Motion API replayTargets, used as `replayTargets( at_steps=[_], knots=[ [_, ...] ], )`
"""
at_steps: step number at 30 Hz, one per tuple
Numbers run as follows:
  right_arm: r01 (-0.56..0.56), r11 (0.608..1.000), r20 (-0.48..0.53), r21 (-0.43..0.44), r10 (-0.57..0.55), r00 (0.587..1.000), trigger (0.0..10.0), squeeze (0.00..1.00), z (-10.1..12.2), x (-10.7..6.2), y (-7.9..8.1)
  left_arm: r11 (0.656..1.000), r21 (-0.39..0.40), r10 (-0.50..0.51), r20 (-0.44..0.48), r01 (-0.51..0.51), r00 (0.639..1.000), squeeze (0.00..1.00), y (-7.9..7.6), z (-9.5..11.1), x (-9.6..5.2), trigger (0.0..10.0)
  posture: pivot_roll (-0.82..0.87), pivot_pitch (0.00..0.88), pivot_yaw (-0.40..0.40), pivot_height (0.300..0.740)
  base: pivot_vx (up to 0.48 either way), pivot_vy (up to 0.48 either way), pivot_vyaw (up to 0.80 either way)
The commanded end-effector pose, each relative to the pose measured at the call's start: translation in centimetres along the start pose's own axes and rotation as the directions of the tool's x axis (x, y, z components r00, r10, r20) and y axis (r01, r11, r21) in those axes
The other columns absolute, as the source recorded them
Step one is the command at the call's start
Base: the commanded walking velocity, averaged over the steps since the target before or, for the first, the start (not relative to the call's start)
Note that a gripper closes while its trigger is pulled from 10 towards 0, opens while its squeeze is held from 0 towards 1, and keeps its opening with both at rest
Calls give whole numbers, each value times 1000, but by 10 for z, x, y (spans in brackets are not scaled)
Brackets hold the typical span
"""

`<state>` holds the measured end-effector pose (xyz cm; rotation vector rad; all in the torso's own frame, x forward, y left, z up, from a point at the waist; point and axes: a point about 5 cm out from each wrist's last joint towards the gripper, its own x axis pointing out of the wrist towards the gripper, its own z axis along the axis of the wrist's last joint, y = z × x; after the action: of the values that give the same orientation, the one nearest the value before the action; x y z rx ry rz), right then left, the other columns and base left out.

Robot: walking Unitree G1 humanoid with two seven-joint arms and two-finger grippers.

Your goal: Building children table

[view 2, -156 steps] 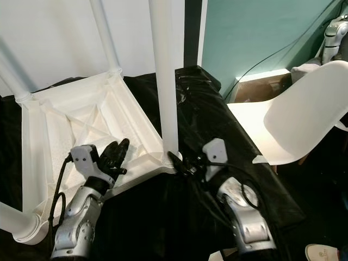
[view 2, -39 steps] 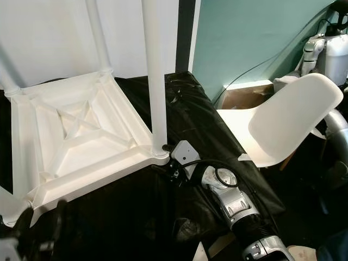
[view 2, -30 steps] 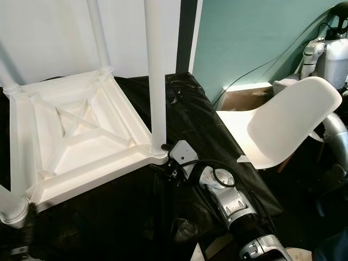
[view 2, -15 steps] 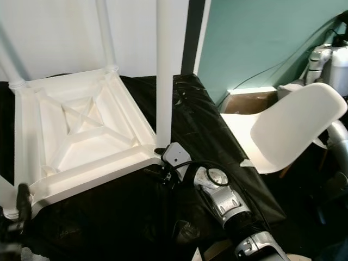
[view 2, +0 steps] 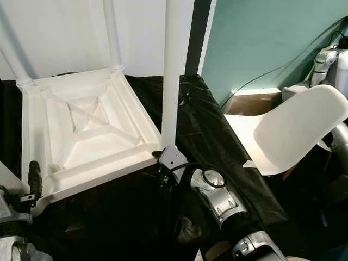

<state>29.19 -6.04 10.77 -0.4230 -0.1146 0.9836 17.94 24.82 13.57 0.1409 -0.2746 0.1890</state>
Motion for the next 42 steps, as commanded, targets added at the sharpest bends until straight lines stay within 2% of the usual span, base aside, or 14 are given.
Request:
replayTargets(
  at_steps=[1,8,9,11,12,19,21,22,35,36,37,38,40,42],
  knots=[
    [46,999,3,-12,-46,999,10000,0,1,-2,-6,997,-22,-69,-38,68,997,0,-12,-7,1,9804,183,0,-53,740,0,0,0],
    [41,995,7,-91,-41,999,10000,0,2,0,-2,994,-19,-108,-18,108,994,0,-20,-3,16,8902,172,0,-43,740,0,0,0],
    [40,995,8,-96,-40,999,10000,0,3,1,-2,993,-20,-117,-4,117,993,0,-21,-1,19,2510,170,0,-40,740,0,0,0],
    [41,994,9,-97,-41,999,10000,0,3,2,-1,992,-20,-123,5,123,992,0,-22,0,21,2510,170,0,-40,740,0,0,0],
    [43,994,10,-97,-42,999,10000,0,3,3,-2,992,-18,-125,13,126,992,0,-22,1,23,0,169,0,-39,740,0,0,0],
    [12,987,-17,-161,-15,1000,10000,0,0,5,1,992,5,-125,59,125,990,0,-21,11,33,0,164,0,-40,740,0,0,0],
    [-12,979,-27,-206,6,1000,10000,0,-1,6,3,993,23,-118,70,117,991,0,-19,14,35,4275,165,0,-43,740,0,0,0],
    [-18,974,-33,-225,11,999,10000,0,-1,7,4,993,27,-117,72,115,991,0,-19,15,36,9804,166,0,-45,740,0,0,0],
    [-30,948,-63,-317,10,998,10000,0,-3,20,6,991,18,-131,-52,132,990,0,-28,-15,19,10000,162,0,-53,740,0,0,0],
    [-30,940,-54,-340,12,998,10000,0,0,27,8,986,7,-165,-34,166,986,596,-32,-14,18,2824,157,0,-54,740,0,0,0],
    [-30,938,-50,-345,13,999,10000,0,1,29,8,984,-1,-179,-18,179,984,596,-34,-12,18,2824,157,0,-54,740,0,0,0],
    [-29,938,-48,-346,14,999,10000,0,2,29,8,983,-7,-183,-5,183,983,576,-35,-9,19,0,159,0,-60,740,0,0,0],
    [-28,936,-46,-350,13,999,10000,0,1,30,8,984,-9,-179,10,179,984,525,-35,-6,21,0,159,0,-60,740,0,0,0],
    [-31,934,-51,-356,14,999,10000,0,-1,29,8,986,-4,-169,47,169,985,0,-33,1,26,0,157,0,-64,740,0,0,0]
  ],
)
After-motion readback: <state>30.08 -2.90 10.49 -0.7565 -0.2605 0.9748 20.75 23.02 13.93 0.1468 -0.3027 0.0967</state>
